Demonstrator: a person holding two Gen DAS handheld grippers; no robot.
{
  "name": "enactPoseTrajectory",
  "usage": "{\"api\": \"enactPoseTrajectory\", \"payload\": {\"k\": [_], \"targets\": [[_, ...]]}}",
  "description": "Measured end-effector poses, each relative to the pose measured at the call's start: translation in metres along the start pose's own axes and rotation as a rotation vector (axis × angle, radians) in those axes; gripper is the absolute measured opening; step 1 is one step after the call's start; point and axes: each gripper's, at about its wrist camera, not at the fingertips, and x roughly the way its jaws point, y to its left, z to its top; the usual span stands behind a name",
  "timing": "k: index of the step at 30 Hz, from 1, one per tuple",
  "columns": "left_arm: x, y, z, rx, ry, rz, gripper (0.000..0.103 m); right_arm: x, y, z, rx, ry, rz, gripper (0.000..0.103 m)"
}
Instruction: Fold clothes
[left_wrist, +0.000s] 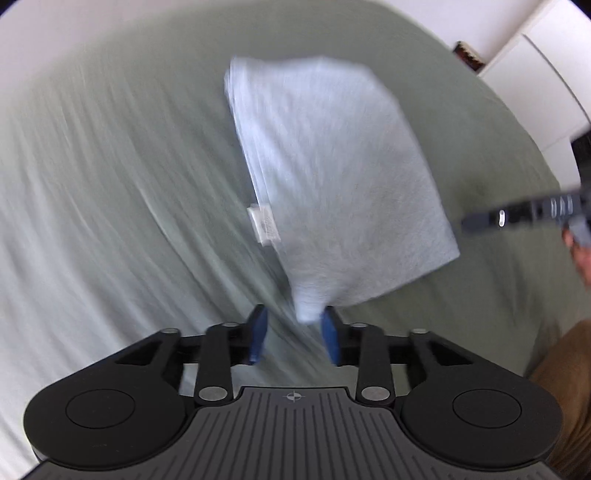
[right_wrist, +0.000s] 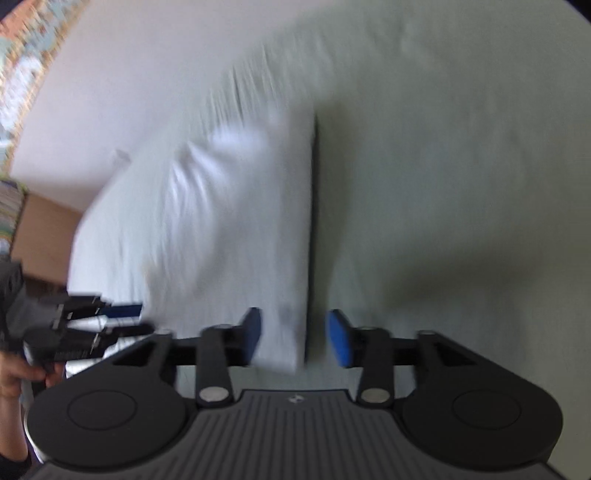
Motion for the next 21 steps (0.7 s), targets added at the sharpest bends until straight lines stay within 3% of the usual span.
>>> {"api": "enactPoseTrajectory", "payload": {"k": [3,4,5,6,8,10,13,17,21], "targets": [[-0.007,0.01,0.027,-0.021,-0.083,0.071,0.053,0.009,0.009,0.033,-0.004,-0.084,-0.028,0.048],[-0.006,0.015,0.04,-0.041,-0.097,0.106,0.053,0.015,0.011,0.043,0.005,-0.105,-0.037,0.043],[-0.004,0.02,0.053,-0.058,-0.107,0.119,0.053,0.021,0.013,0.052,0.013,-0.125,-0.046,0.021],[-0.003,0.022,0.058,-0.063,-0.126,0.12,0.053,0.03,0.015,0.059,0.017,-0.132,-0.045,0.014],[0.001,0.026,0.078,-0.072,-0.206,0.115,0.053,0.047,0.021,0.071,0.028,-0.134,-0.04,0.011],[0.013,0.027,0.094,-0.06,-0.238,0.115,0.053,0.058,0.025,0.077,0.029,-0.134,-0.033,0.01],[0.038,0.029,0.109,-0.044,-0.22,0.159,0.053,0.081,0.033,0.088,0.02,-0.114,-0.049,0.01],[0.086,0.042,0.11,-0.047,-0.113,0.233,0.054,0.104,0.027,0.092,0.008,-0.073,-0.144,0.006],[0.098,0.06,0.101,-0.094,-0.127,0.217,0.058,0.112,0.014,0.094,0.046,-0.066,-0.144,0.0]]}}
